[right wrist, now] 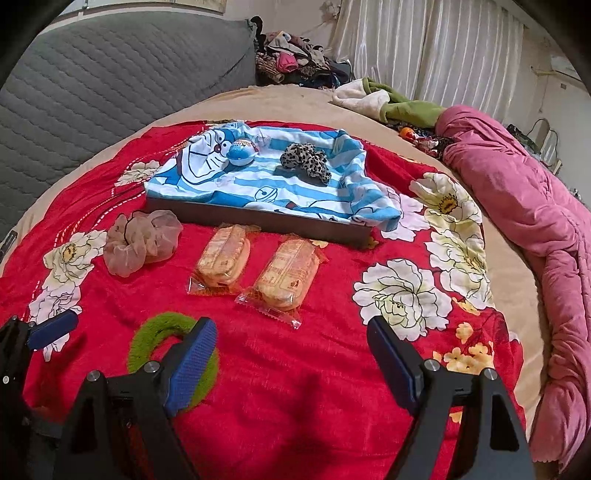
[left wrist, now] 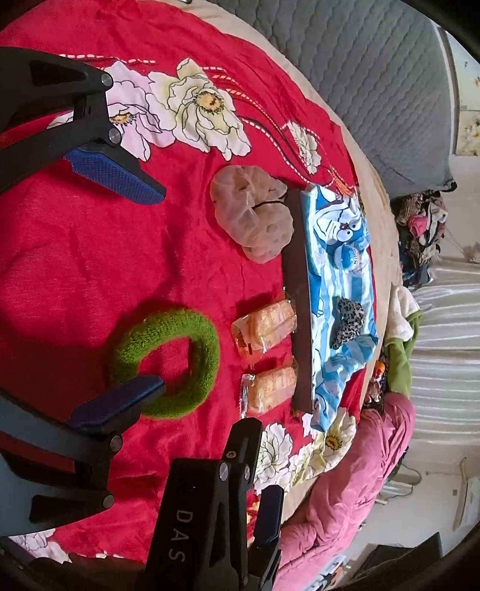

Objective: Organize objects
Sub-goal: 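Move the open left gripper down toward the green fuzzy ring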

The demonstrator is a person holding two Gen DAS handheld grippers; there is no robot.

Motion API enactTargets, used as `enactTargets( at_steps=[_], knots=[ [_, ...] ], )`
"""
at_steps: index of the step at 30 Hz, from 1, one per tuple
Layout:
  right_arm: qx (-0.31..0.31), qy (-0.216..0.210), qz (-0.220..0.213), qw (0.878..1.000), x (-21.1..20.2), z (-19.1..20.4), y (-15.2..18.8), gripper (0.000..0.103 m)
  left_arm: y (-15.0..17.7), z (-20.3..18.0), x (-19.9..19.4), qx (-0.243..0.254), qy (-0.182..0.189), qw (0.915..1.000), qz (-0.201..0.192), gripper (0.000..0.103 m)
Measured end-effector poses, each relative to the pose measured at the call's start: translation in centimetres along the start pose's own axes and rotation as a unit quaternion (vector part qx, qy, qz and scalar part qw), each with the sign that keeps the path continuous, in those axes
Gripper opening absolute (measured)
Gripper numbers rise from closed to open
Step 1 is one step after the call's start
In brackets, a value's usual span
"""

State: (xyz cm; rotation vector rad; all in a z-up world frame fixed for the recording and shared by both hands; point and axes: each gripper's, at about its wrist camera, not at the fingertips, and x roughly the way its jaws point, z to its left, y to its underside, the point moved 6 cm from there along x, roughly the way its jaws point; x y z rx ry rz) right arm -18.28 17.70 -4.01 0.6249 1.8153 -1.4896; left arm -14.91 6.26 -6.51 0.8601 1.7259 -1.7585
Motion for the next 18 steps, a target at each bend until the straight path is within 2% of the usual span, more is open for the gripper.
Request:
enactTargets(
  at_steps=[18],
  knots=[
    [0.004, -0.003, 0.021, 1.000, 3.6, -0.2, -0.5, 0.083, -0.5, -0.2, 2.4, -0.001, 0.000, 0.9999, 0.012, 0.094]
  ],
)
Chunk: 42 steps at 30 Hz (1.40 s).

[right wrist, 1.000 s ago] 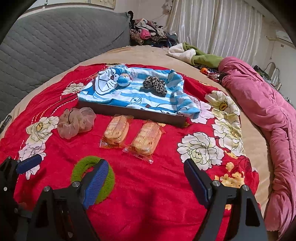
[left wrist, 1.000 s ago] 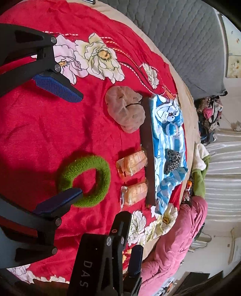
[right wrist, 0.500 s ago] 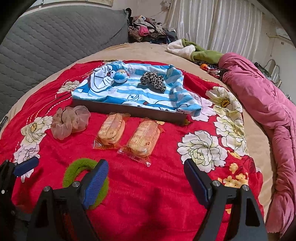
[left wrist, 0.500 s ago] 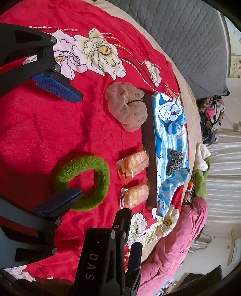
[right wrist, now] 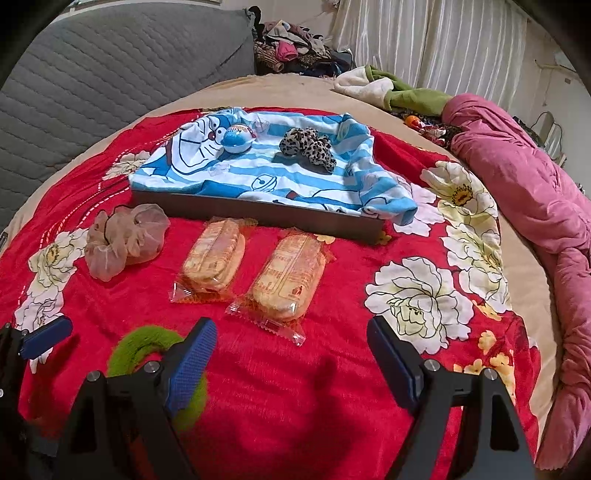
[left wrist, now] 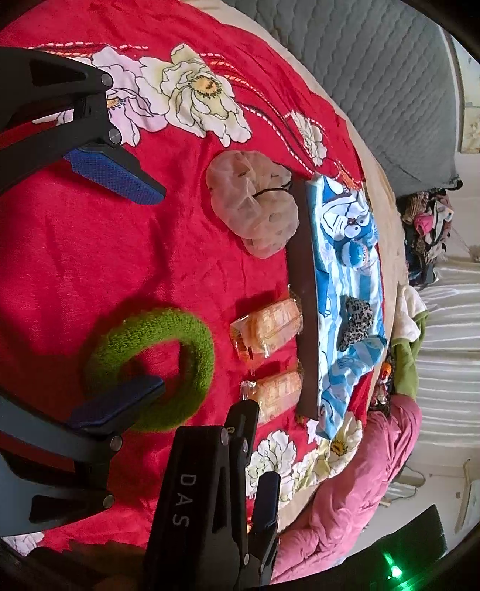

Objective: Organize objects
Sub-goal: 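Move the open left gripper down toward the green fuzzy ring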

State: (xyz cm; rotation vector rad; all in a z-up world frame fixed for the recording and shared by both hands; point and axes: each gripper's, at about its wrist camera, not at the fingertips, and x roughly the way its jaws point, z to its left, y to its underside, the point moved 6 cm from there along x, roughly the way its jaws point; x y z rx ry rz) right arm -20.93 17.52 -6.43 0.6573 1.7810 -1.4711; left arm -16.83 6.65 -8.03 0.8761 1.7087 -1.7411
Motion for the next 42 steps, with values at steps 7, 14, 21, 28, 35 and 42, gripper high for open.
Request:
enactTargets(
  at_steps=[7, 14, 21, 28, 35, 42],
  knots=[
    [0.004, 0.000, 0.010, 1.000, 1.5, -0.3, -0.2, 0.083, -0.1, 0.2, 0.9, -0.005, -0.004, 1.0000, 0.006, 0.094],
    [0.008, -0.003, 0.015, 1.000, 2.6, -0.2, -0.3, 0.083, -0.3, 0.6, 1.8, -0.010, -0.011, 0.9998, 0.012, 0.094],
    [0.013, -0.008, 0.020, 1.000, 3.9, -0.2, -0.6, 0.083, -0.2, 0.9, 2.9, -0.013, -0.016, 0.9995, 0.022, 0.094],
    [0.022, -0.016, 0.030, 0.999, 5.3, -0.1, -1.0, 0.083, -0.3, 1.0, 3.7, -0.017, -0.013, 0.9994, 0.029, 0.094],
    [0.052, -0.048, 0.026, 0.997, 6.2, -0.4, -1.1, 0.080, -0.3, 1.1, 3.9, -0.018, -0.009, 0.9993, 0.031, 0.094],
    [0.077, -0.090, 0.018, 0.993, 6.5, -0.6, -1.6, 0.057, -0.4, 0.9, 3.9, -0.015, 0.006, 0.9994, 0.030, 0.087]
  ],
)
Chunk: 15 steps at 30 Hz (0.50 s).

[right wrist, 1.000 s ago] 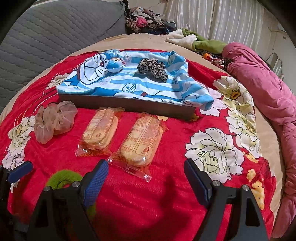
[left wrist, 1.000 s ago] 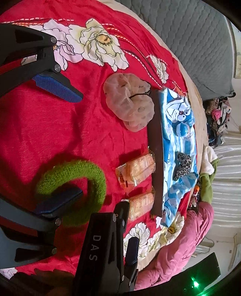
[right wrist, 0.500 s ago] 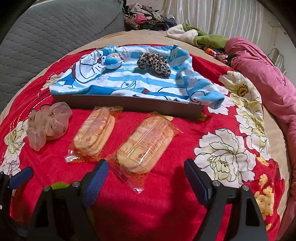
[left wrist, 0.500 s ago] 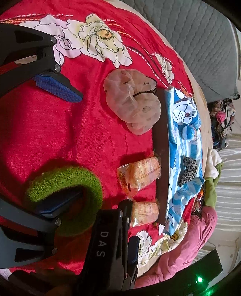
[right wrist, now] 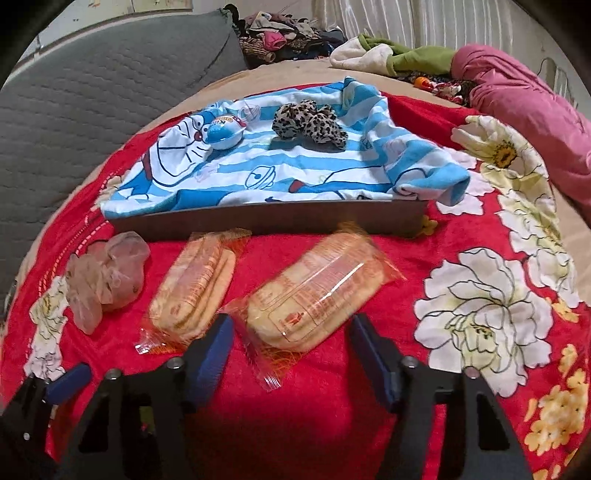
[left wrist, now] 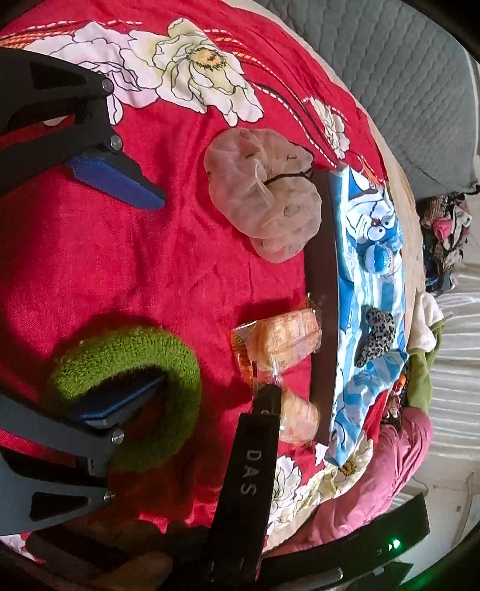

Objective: Organize objects
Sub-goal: 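Move the open left gripper down toward the green fuzzy ring, then close the left gripper on the green fuzzy ring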

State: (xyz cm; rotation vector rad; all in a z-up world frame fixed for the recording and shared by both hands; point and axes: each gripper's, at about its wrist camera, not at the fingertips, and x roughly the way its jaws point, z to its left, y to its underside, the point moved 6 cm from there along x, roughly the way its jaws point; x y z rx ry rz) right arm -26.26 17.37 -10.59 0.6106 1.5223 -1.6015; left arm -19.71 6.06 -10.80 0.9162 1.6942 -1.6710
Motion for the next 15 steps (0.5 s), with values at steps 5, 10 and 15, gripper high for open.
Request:
enactTargets(
  at_steps=[5, 10, 15],
  knots=[
    [0.006, -0.026, -0.003, 1.000, 0.28, 0.12, -0.21, 0.035, -0.15, -0.51, -0.08, 0.009, 0.017, 0.9998, -0.001, 0.072],
    [0.006, -0.035, -0.006, 0.999, 0.40, 0.29, -0.41, 0.033, -0.32, -0.83, -0.15, 0.012, 0.026, 0.9996, -0.001, 0.054],
    [0.012, -0.048, -0.010, 0.999, 0.48, 0.27, -0.68, 0.030, -0.63, -0.93, -0.14, 0.004, 0.041, 0.9991, -0.002, 0.026]
  ],
)
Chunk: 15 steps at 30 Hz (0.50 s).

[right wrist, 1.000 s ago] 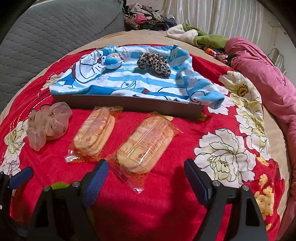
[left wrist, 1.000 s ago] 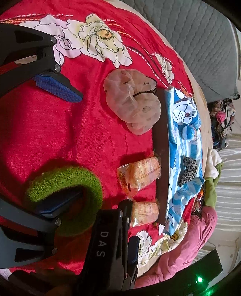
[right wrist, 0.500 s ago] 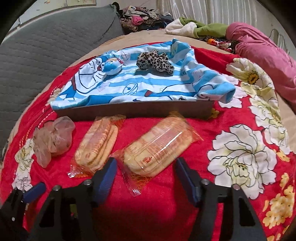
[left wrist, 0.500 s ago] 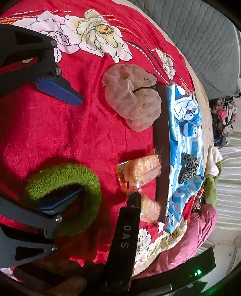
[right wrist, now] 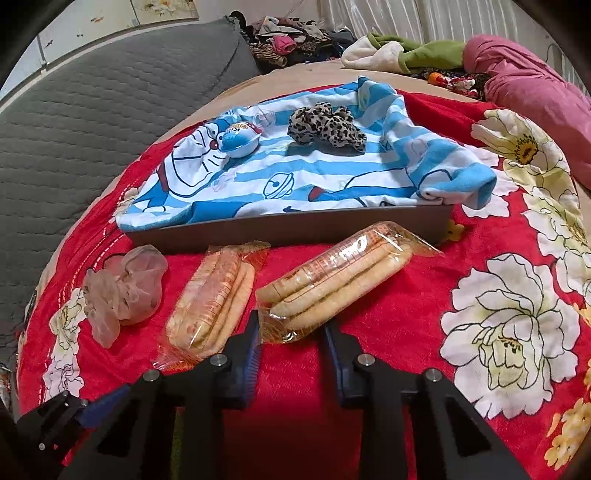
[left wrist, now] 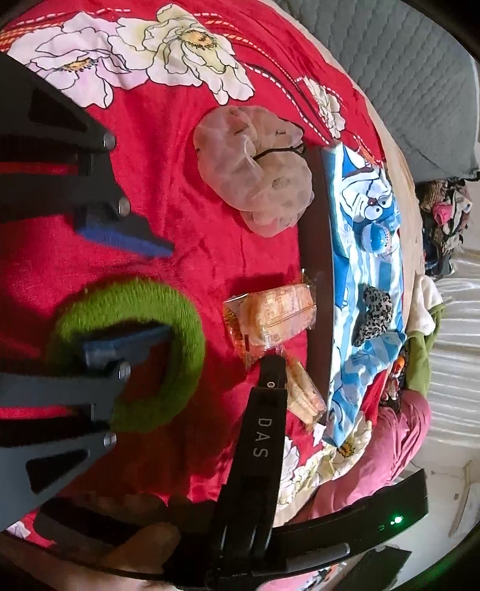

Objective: Organize objects
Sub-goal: 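Close the left gripper on the green fuzzy ring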

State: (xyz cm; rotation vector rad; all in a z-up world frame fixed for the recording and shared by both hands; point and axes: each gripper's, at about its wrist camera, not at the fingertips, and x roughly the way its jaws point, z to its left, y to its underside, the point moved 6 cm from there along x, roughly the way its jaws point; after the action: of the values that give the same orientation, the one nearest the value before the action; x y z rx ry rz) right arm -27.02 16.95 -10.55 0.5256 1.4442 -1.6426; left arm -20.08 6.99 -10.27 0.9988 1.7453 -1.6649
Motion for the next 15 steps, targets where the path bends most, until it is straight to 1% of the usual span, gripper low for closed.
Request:
enactTargets(
  at_steps=[1, 5, 7, 8, 15],
  knots=[
    [0.001, -0.003, -0.001, 1.000, 0.00, -0.04, -0.04, 0.030, -0.07, 0.04, 0.02, -0.001, 0.000, 1.0000, 0.000, 0.018],
    [0.005, -0.010, -0.007, 1.000, -0.12, -0.05, -0.13, 0.026, -0.23, 0.22, -0.12, -0.006, 0.008, 0.9999, -0.003, 0.015],
    [0.000, -0.012, -0.010, 1.000, -0.27, 0.15, -0.17, 0.012, -0.30, 0.24, -0.37, -0.006, 0.012, 0.9999, -0.006, 0.015],
    [-0.001, -0.012, -0.011, 1.000, -0.33, 0.20, -0.18, 0.008, -0.36, 0.22, -0.46, -0.005, 0.011, 0.9999, -0.007, 0.015],
    [0.001, -0.012, -0.009, 1.000, -0.11, 0.14, -0.27, 0.008, -0.36, 0.29, -0.55, -0.004, 0.013, 0.9999, -0.004, 0.015]
  ],
)
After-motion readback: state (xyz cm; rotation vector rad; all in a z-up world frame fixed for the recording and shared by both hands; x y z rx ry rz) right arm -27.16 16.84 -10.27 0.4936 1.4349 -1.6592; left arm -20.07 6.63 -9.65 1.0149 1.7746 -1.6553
